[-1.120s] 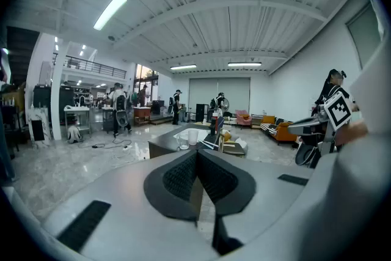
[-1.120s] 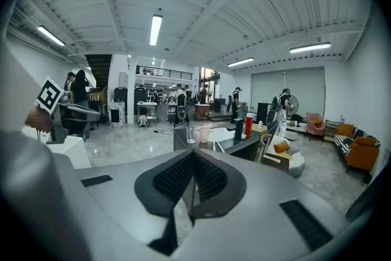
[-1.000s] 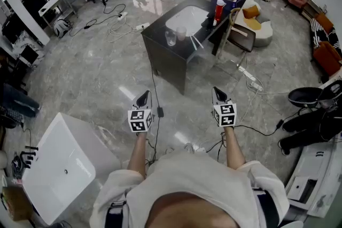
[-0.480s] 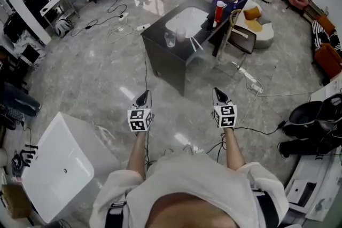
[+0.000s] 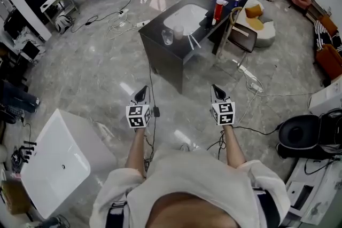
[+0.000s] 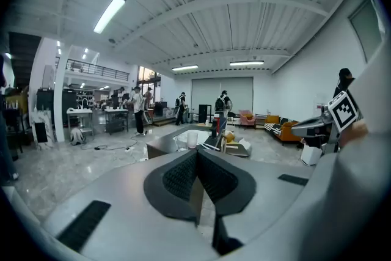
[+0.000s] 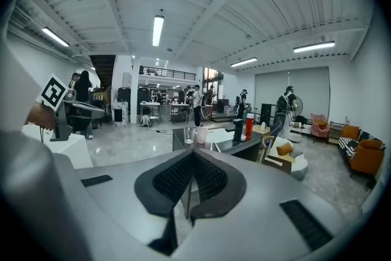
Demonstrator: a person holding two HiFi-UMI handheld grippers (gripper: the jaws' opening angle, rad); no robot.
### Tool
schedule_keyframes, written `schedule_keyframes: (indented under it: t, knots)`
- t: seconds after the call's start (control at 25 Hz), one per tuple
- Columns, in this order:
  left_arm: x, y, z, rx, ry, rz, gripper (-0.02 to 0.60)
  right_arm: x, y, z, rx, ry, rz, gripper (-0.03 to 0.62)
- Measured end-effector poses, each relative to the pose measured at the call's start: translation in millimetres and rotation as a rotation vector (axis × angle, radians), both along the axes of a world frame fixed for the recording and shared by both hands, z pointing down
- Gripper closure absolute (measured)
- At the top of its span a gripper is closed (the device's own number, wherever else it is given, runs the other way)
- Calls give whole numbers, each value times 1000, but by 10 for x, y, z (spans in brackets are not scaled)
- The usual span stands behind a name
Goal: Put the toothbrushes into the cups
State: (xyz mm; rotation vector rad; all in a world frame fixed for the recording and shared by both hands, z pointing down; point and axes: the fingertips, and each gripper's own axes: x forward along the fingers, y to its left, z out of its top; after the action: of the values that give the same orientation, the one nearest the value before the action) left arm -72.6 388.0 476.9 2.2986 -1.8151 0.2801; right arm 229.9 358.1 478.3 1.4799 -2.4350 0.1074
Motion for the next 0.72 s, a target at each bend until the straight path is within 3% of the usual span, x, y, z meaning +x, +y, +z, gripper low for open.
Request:
schedule_keyframes:
  t: [0.4,0.72]
  knots:
    - [60,-273,152,-19,-1,0,554,-79,-289,141,-18,8,-35,582]
    - [-59,-861,328,-28,14,-2,554,-237,-865,248,-17,13,-37,582]
